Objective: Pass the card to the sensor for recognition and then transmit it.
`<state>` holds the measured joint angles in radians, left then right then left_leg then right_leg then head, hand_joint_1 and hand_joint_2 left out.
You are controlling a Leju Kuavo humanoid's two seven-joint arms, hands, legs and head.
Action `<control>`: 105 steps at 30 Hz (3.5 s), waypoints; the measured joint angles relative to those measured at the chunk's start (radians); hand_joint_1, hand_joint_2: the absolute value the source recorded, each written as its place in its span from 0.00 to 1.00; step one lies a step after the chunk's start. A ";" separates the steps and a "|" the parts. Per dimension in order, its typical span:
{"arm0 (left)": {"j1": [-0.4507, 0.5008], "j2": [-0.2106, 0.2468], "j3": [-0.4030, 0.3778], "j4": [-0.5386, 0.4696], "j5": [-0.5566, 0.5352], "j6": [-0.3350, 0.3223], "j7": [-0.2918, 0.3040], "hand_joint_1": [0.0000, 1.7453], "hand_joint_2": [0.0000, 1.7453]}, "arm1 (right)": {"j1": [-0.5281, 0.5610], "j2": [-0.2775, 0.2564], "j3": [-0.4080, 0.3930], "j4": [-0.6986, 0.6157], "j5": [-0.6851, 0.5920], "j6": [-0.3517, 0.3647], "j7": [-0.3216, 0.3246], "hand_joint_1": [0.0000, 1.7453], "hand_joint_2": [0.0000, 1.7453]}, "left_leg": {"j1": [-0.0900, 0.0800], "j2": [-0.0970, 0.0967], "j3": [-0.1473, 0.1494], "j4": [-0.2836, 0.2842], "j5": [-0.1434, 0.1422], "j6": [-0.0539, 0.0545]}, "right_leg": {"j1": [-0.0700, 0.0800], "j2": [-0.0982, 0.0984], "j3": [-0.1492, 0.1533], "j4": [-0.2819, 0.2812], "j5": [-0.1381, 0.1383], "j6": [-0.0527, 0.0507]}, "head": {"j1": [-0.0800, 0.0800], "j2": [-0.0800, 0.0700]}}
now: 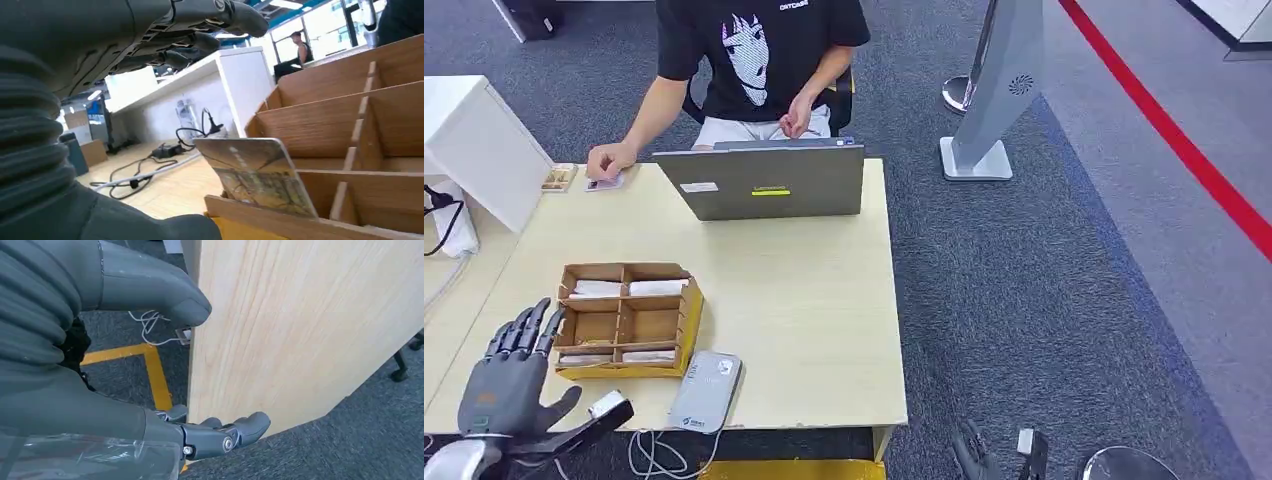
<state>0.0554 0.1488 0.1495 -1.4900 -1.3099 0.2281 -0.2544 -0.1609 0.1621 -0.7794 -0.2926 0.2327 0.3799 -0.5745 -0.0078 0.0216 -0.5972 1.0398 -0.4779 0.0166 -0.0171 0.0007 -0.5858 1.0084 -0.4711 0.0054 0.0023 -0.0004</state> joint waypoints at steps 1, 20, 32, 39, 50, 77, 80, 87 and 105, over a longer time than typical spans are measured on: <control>-0.001 0.005 -0.007 0.000 0.005 -0.002 0.000 0.00 1.00 | -0.001 0.000 0.000 0.000 -0.001 0.000 0.000 0.00 1.00 | 0.000 0.000 0.000 0.000 0.000 0.000 | 0.000 0.000 0.000 0.000 0.000 0.000 | 0.000 0.000; -0.002 0.024 -0.036 0.003 0.023 -0.020 0.003 0.00 1.00 | -0.001 0.000 0.000 0.002 -0.005 0.000 0.000 0.00 1.00 | 0.000 0.000 0.000 0.000 0.000 0.000 | 0.000 0.000 0.000 0.000 0.000 0.000 | 0.000 0.000; -0.007 0.039 -0.079 0.039 0.016 -0.039 0.038 0.00 1.00 | -0.003 0.000 0.001 0.002 -0.005 -0.003 0.003 0.00 1.00 | 0.000 0.000 0.000 0.000 0.000 0.000 | 0.000 0.000 0.000 0.000 0.000 0.000 | 0.000 0.000; -0.009 0.042 -0.079 0.050 0.009 -0.045 0.048 1.00 1.00 | -0.003 0.000 0.001 0.002 -0.007 -0.006 0.002 0.00 1.00 | 0.000 0.000 0.000 0.000 0.000 0.000 | 0.000 0.000 0.000 0.000 0.000 0.000 | 0.000 0.000; -0.013 0.043 -0.079 0.058 0.009 -0.049 0.048 1.00 1.00 | -0.003 0.000 0.001 0.002 -0.008 -0.007 0.000 0.00 1.00 | 0.000 0.000 0.000 0.000 0.000 0.000 | 0.000 0.000 0.000 0.000 0.000 0.000 | 0.000 0.000; -0.013 0.047 -0.080 0.058 0.009 -0.049 0.048 1.00 1.00 | -0.003 0.000 0.001 0.002 -0.008 -0.007 0.000 0.00 1.00 | 0.000 0.000 0.000 0.000 0.000 0.000 | 0.000 0.000 0.000 0.000 0.000 0.000 | 0.000 0.000; -0.013 0.047 -0.080 0.058 0.008 -0.049 0.048 1.00 1.00 | -0.003 0.000 0.001 0.002 -0.008 -0.007 0.000 0.00 1.00 | 0.000 0.000 0.000 0.000 0.000 0.000 | 0.000 0.000 0.000 0.000 0.000 0.000 | 0.000 0.000; -0.013 0.047 -0.080 0.059 0.009 -0.049 0.048 1.00 1.00 | -0.003 0.000 0.001 0.002 -0.008 -0.007 0.000 0.00 1.00 | 0.000 0.000 0.000 0.000 0.000 0.000 | 0.000 0.000 0.000 0.000 0.000 0.000 | 0.000 0.000; -0.236 0.006 -0.020 -0.151 0.058 0.000 0.080 1.00 1.00 | -0.020 0.005 0.026 0.003 0.018 -0.028 0.018 0.00 1.00 | 0.001 -0.003 -0.004 0.001 0.004 -0.001 | 0.001 -0.004 -0.002 0.001 0.003 -0.002 | 0.003 0.000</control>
<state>-0.1805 0.1549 0.1297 -1.6415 -1.2520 0.2281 -0.1747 -0.1807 0.1671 -0.7534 -0.2899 0.2510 0.3517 -0.5566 -0.0071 0.0185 -0.6008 1.0413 -0.4736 0.0158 -0.0162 -0.0031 -0.5881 1.0090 -0.4680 0.0033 0.0050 -0.0004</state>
